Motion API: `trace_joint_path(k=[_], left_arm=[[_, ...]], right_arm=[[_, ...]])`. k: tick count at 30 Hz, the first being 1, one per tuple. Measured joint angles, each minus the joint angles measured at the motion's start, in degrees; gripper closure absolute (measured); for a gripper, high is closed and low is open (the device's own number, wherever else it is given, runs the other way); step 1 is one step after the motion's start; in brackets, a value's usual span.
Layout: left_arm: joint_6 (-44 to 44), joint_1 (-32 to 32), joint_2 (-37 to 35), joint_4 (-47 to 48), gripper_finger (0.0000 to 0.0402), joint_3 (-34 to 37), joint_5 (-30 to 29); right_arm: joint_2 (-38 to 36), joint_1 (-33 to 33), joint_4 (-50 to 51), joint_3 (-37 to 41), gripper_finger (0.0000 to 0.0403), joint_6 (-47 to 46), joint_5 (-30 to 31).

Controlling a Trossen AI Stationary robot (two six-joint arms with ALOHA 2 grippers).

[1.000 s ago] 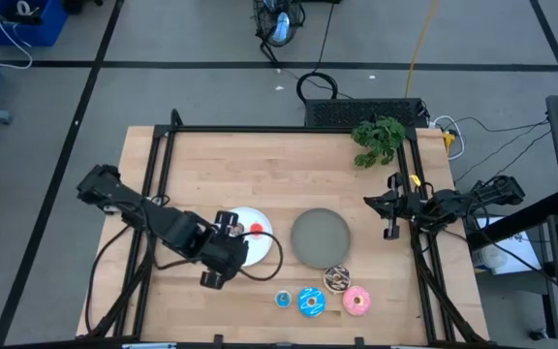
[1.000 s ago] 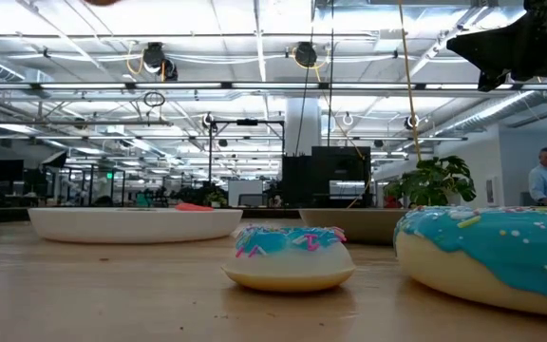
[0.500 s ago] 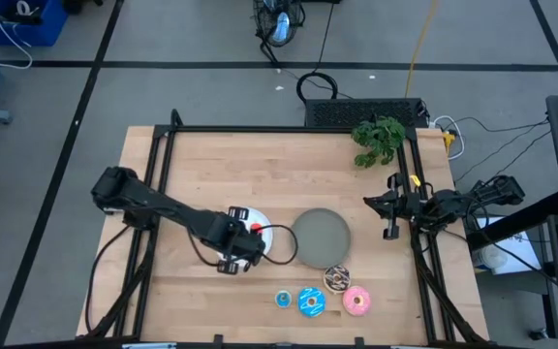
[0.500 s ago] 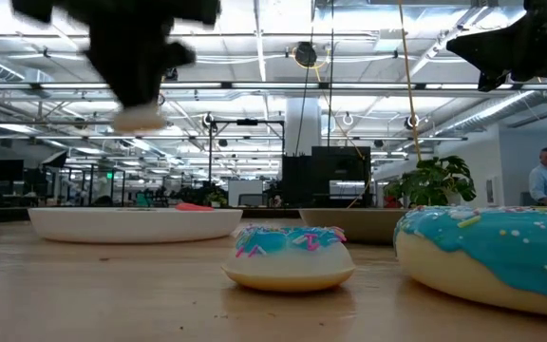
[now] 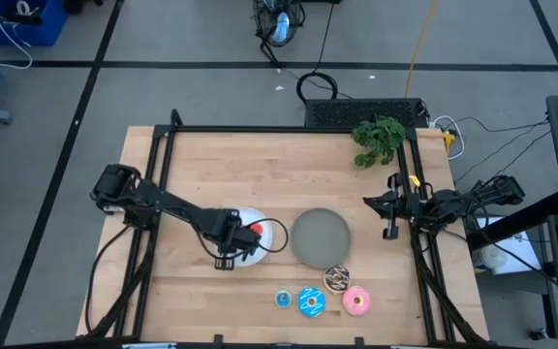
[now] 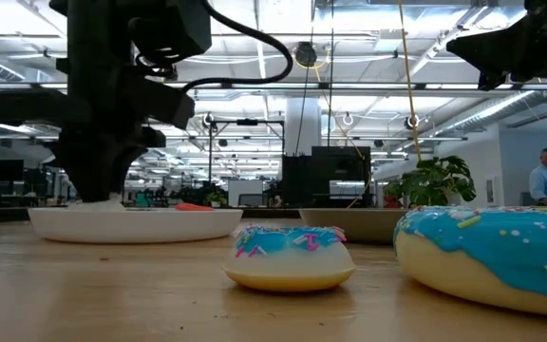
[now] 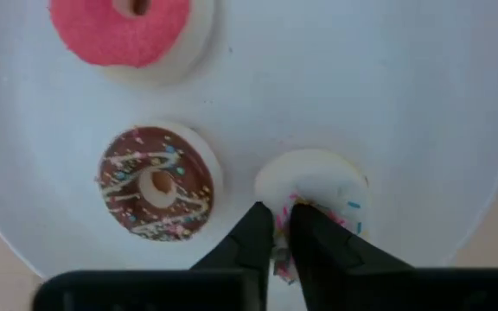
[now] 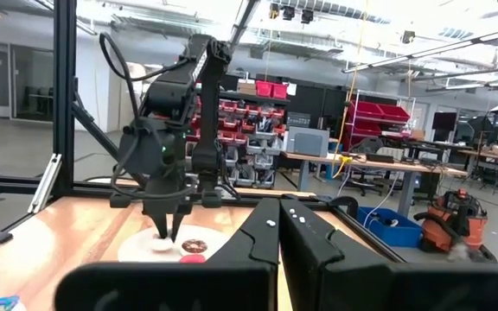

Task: Pick & Place donuts
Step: Put the small white donut on the white plate

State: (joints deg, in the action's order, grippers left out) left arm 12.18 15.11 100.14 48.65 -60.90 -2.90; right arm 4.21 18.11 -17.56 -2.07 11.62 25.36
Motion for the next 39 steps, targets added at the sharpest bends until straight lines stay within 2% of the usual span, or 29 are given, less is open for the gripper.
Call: trace_joint_path(k=[5, 15, 19, 23, 26, 29, 32, 37, 39], left_arm=[[0.6, 0.1, 0.0, 0.4, 0.0290, -0.7, 0.4], [1.9, -0.8, -0.1, 3.8, 0.0128, -3.3, -0.1], [2.4, -1.3, -0.1, 5.7, 0.0090, -5.3, 0.6], [2.5, -1.0, -0.2, 6.7, 0.0080, -7.2, -0.6], [1.1, -0.7, 0.0, 7.9, 0.0095, -7.1, -1.1], [-0.2, -0.4, -0.1, 9.0, 0.0133, -7.1, -1.3], [-2.2, 0.3, -0.1, 8.3, 0.0208, -7.1, 1.2], [-3.5, 1.6, -0.1, 8.4, 0.0369, -6.7, 3.3], [-3.5, 1.8, -0.1, 8.4, 0.0386, -6.6, 3.2]], right_arm=[[0.0, 0.0, -0.2, 0.0, 0.0403, 0.0, 0.0], [0.0, 0.0, -0.2, 0.0, 0.0403, 0.0, -0.1], [0.0, 0.0, -0.2, 0.0, 0.0403, 0.0, -0.1], [0.0, 0.0, -0.2, 0.0, 0.0403, 0.0, -0.1], [0.0, 0.0, -0.2, 0.0, 0.0403, 0.0, -0.1], [0.0, 0.0, -0.2, 0.0, 0.0403, -0.2, -0.1], [0.0, 0.0, -0.2, 0.0, 0.0403, -0.2, -0.1], [0.0, 0.0, -0.2, 0.0, 0.0403, 0.0, -0.1], [0.0, 0.0, -0.2, 0.0, 0.0403, 0.0, -0.1]])
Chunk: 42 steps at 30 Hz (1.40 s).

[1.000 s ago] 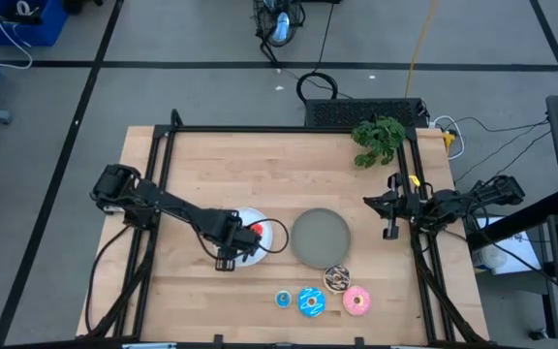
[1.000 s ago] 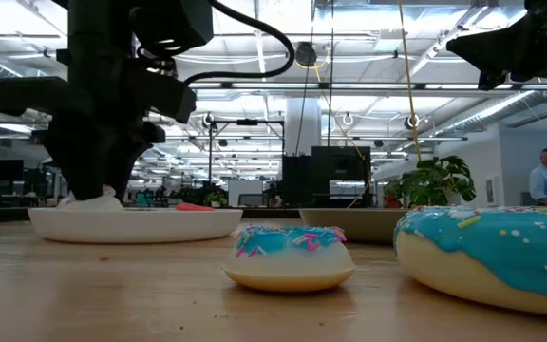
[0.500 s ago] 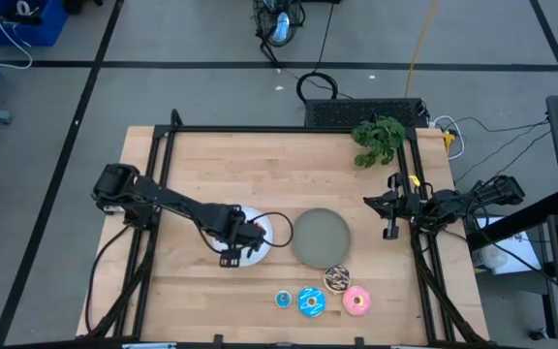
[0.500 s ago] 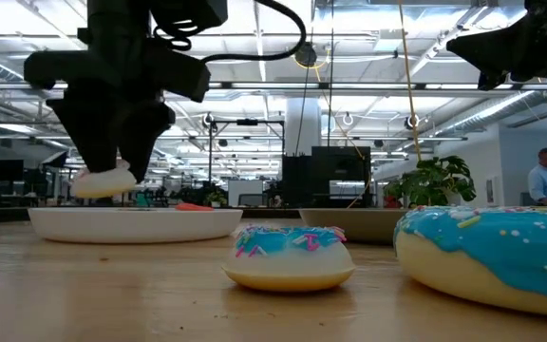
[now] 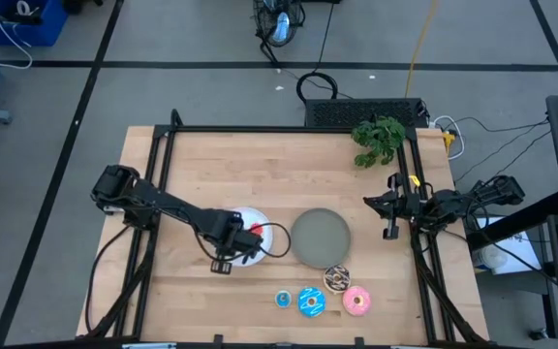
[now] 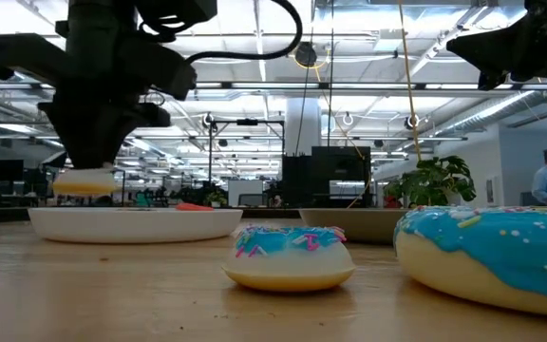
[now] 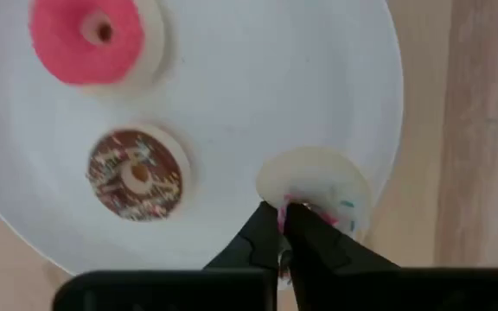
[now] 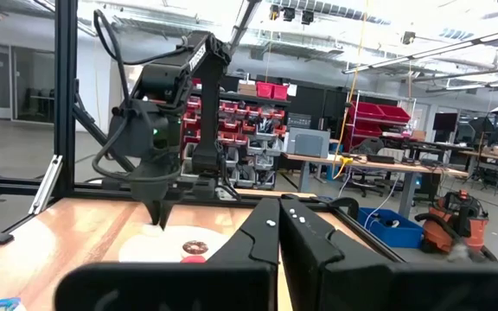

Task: Pick & Place donuts
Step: Put the small white donut on the white plate

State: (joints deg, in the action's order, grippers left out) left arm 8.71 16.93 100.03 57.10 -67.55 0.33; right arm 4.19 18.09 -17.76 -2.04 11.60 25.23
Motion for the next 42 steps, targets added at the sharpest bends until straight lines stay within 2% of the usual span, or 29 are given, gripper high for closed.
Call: trace_joint_path(k=[3, 6, 14, 16, 19, 23, 26, 30, 36, 42], left_arm=[[1.4, 0.4, 0.0, -0.7, 0.0366, 0.0, -1.1], [4.0, 0.5, 0.0, -2.2, 0.0321, 0.0, -1.7], [7.6, 0.3, 0.0, -3.1, 0.0108, 0.0, -3.5], [8.2, 0.2, 0.0, -3.1, 0.0067, 0.0, -6.4], [9.0, 0.2, 0.0, -2.8, 0.0030, 0.0, -10.8], [12.0, -0.4, 0.0, -2.5, 0.0023, 0.0, -12.4], [16.7, -1.0, 0.0, -1.6, 0.0039, 0.0, -12.8], [25.1, -1.4, 0.0, 1.3, 0.0063, 0.0, -12.8], [31.3, -0.2, 0.0, 2.9, 0.0091, 0.7, -12.0], [34.2, 2.0, 0.0, 3.1, 0.0097, 0.8, -12.0]], right_arm=[[0.0, 0.0, 0.0, 0.0, 0.0403, 0.0, 0.0], [0.0, 0.0, 0.0, 0.0, 0.0403, 0.0, 0.0], [0.1, 0.0, 0.5, 0.0, 0.0403, 0.1, -1.5], [1.0, 0.0, 0.2, 0.0, 0.0403, 0.8, -3.4], [4.3, 0.0, -1.8, 0.0, 0.0403, 1.3, -4.5], [12.9, 0.0, -10.5, 0.0, 0.0403, 1.1, -4.5], [21.7, 0.0, -17.7, -0.9, 0.0403, 1.3, -4.6], [35.1, 0.0, -21.9, -3.9, 0.0403, 0.3, -4.6], [58.0, 0.1, -27.9, -15.2, 0.0403, 1.1, -15.2], [77.8, -0.1, -31.3, -28.8, 0.0403, 1.3, -14.9]])
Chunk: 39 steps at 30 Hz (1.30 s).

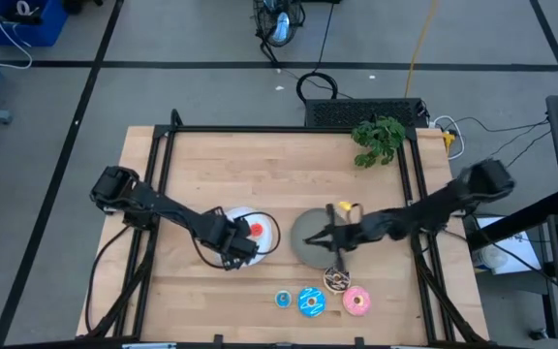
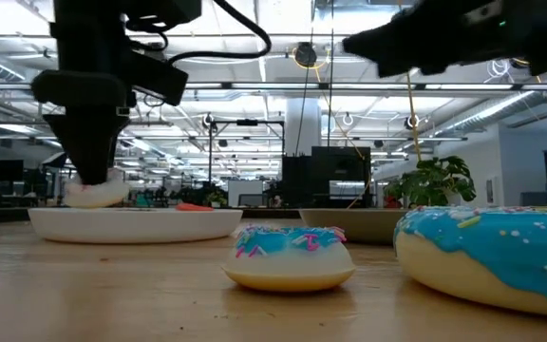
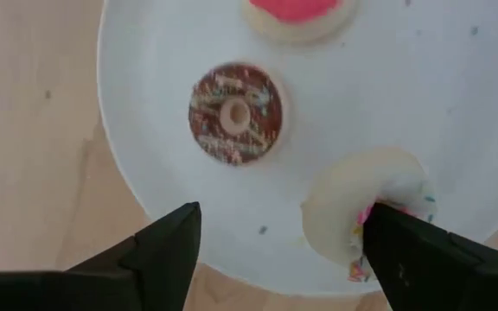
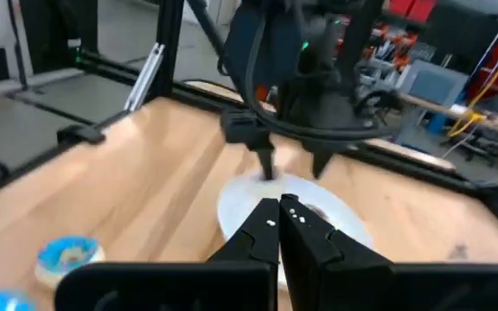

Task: Pick & Place donuts
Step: Put the small white donut on the white plate

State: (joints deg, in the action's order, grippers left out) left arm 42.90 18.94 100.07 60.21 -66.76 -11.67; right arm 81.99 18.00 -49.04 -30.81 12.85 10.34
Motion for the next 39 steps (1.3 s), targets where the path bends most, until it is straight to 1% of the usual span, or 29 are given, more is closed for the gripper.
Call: trace_joint_path(k=[3, 5, 8, 15, 19, 24, 27, 32, 37, 39], left_arm=[[1.1, 0.6, -1.1, 0.5, 0.0091, 0.0, -1.1], [1.3, 0.9, -1.5, 0.4, 0.0086, 0.0, -1.5], [1.8, 1.2, -1.5, 0.4, 0.0083, 0.0, -2.1], [1.1, 1.1, -1.5, -0.3, 0.0089, 0.0, -2.5], [1.2, 0.8, -1.5, -0.7, 0.0085, 0.0, -2.6], [0.7, -0.2, -1.5, -3.1, 0.0094, 0.0, -2.1], [0.7, -0.9, -1.5, -3.9, 0.0102, -0.1, -1.9], [0.9, -1.3, -1.5, -4.4, 0.0110, -0.1, -1.3], [0.3, -1.4, -1.5, -5.0, 0.0104, -0.1, -1.3], [-0.3, -1.3, -1.5, -6.0, 0.0103, -0.1, -1.3]], right_arm=[[8.5, -0.7, -7.4, -4.7, 0.0403, -0.9, -0.1], [13.0, -1.2, -10.2, -7.2, 0.0403, -0.8, 0.0], [19.4, -1.9, -12.4, -10.4, 0.0403, -0.8, 0.1], [29.6, -2.5, -13.8, -18.0, 0.0403, -0.8, 1.4], [32.6, -2.8, -14.4, -20.1, 0.0403, -0.3, 2.9], [35.6, -2.9, -14.3, -23.0, 0.0403, -0.2, 1.0], [37.1, -3.1, -13.9, -25.2, 0.0403, -0.1, -1.5], [39.2, -3.4, -11.2, -29.3, 0.0403, 0.8, -1.6], [43.4, -4.0, -10.4, -34.3, 0.0403, 1.4, -1.6], [44.6, -4.2, -8.5, -35.9, 0.0403, 1.4, -1.6]])
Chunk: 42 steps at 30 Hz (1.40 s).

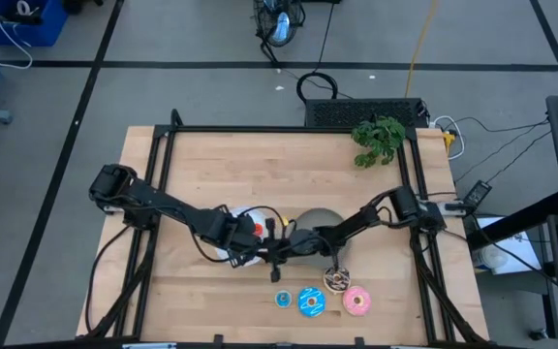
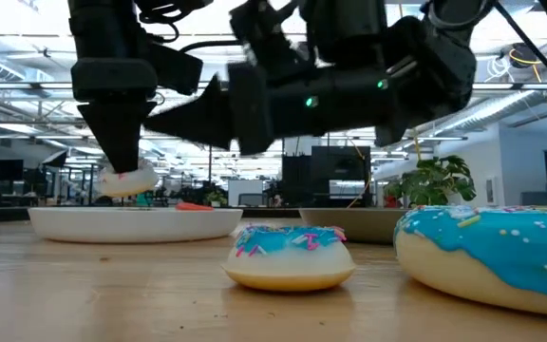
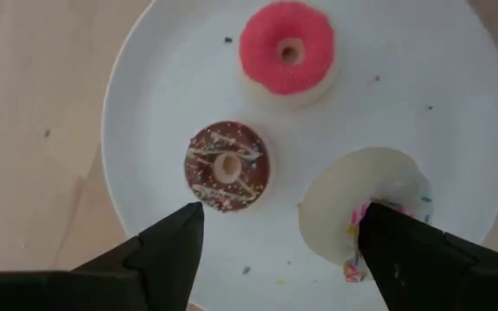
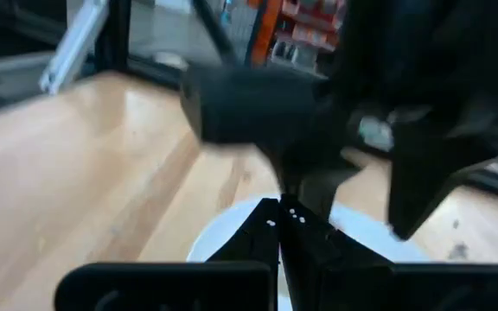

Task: Pick & Place donuts
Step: Put the small white donut on the white plate, then put the small blue donut on the white plate

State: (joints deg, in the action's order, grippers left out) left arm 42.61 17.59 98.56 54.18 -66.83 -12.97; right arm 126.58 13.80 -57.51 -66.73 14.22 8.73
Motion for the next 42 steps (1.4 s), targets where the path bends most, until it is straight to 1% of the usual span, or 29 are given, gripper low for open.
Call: trace_joint_path(k=[4, 18, 22, 25, 28, 31, 34, 38, 42], left_arm=[[-2.2, 0.0, 0.0, -3.4, 0.0102, 0.0, -0.2], [-3.3, -0.3, 0.0, -3.3, 0.0101, 0.0, 1.5], [-4.3, -0.3, 0.0, -3.3, 0.0101, 0.0, 1.4], [-4.9, -0.1, 0.0, -3.3, 0.0101, 0.0, 1.5], [-4.7, -0.1, 0.0, -1.7, 0.0101, -0.9, 2.1], [-4.5, 0.1, 0.0, 2.8, 0.0102, -4.1, 2.3], [-4.9, 1.0, 0.0, 5.7, 0.0111, -7.6, 1.0], [-5.5, 3.0, 0.0, 5.1, 0.0129, -10.3, -0.9], [-8.1, 4.3, 0.0, 0.3, 0.0151, -10.7, -2.2]], right_arm=[[1.8, -0.8, 4.0, -2.4, 0.0403, -0.5, -0.1], [2.5, -1.5, 6.1, -2.7, 0.0403, -1.7, -1.3], [1.6, -1.2, 7.4, -2.6, 0.0403, -1.0, -1.3], [-1.1, -0.7, 10.6, -1.5, 0.0403, 1.2, -1.1], [-7.0, 0.1, 12.7, 1.5, 0.0403, 2.1, -1.3], [-15.8, 1.1, 12.8, 7.6, 0.0403, 3.2, -1.3], [-26.7, 2.6, 13.0, 16.4, 0.0403, 4.2, -1.3], [-43.3, 5.3, 12.9, 29.5, 0.0403, 4.5, -1.1], [-59.9, 8.2, 11.4, 40.8, 0.0403, 2.7, 3.6]])
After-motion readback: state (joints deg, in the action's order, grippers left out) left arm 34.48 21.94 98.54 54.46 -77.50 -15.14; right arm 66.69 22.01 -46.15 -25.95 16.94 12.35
